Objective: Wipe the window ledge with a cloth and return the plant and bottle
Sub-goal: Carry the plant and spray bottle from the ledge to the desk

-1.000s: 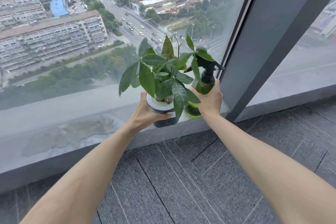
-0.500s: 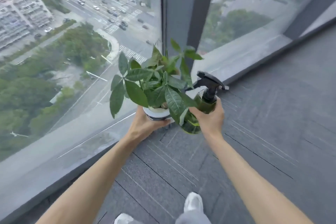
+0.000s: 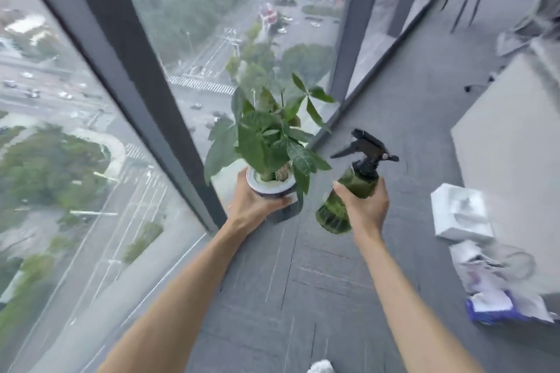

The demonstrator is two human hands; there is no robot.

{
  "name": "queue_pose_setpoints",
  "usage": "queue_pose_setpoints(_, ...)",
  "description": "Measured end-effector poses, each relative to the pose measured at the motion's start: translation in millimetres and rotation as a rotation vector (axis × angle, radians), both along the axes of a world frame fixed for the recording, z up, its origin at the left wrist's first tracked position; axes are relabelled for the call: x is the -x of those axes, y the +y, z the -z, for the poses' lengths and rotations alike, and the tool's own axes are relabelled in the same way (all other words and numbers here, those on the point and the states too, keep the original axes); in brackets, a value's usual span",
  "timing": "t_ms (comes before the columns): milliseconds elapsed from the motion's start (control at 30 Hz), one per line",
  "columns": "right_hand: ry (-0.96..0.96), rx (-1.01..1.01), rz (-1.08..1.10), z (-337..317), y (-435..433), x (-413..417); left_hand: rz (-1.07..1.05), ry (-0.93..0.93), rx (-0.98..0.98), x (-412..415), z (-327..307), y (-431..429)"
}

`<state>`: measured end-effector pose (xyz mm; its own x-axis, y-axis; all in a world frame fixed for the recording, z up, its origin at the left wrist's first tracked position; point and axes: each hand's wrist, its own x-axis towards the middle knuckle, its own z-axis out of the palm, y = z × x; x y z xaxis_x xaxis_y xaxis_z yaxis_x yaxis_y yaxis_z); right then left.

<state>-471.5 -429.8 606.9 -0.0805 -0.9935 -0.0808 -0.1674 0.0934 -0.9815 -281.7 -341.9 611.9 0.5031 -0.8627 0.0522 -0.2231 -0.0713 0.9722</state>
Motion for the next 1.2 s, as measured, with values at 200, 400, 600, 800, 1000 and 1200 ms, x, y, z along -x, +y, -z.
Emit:
queue_pose_setpoints(200,-0.008,0.036,0.070,-40,-72,82,0.070,-0.045,0.069,57,-40,-101)
queue_pose_setpoints(400,0.002,0.061,0.137,-58,-171,132,0.165,-0.044,0.076,99,-51,-229)
queue_pose_setpoints(600,0.013,0.076,0.266,-61,-292,158,0.341,-0.067,0.111,127,-50,-380)
queue_pose_setpoints(800,-0.005,0.096,0.460,-73,-411,180,0.509,-0.048,0.174,153,-61,-527)
queue_pose_setpoints(1000,-0.016,0.096,0.649,-69,-531,222,0.697,-0.065,0.123,184,-63,-687)
queue_pose_setpoints(1200,-0.029,0.113,0.743,-55,-686,271,0.805,-0.071,0.153,239,-63,-853)
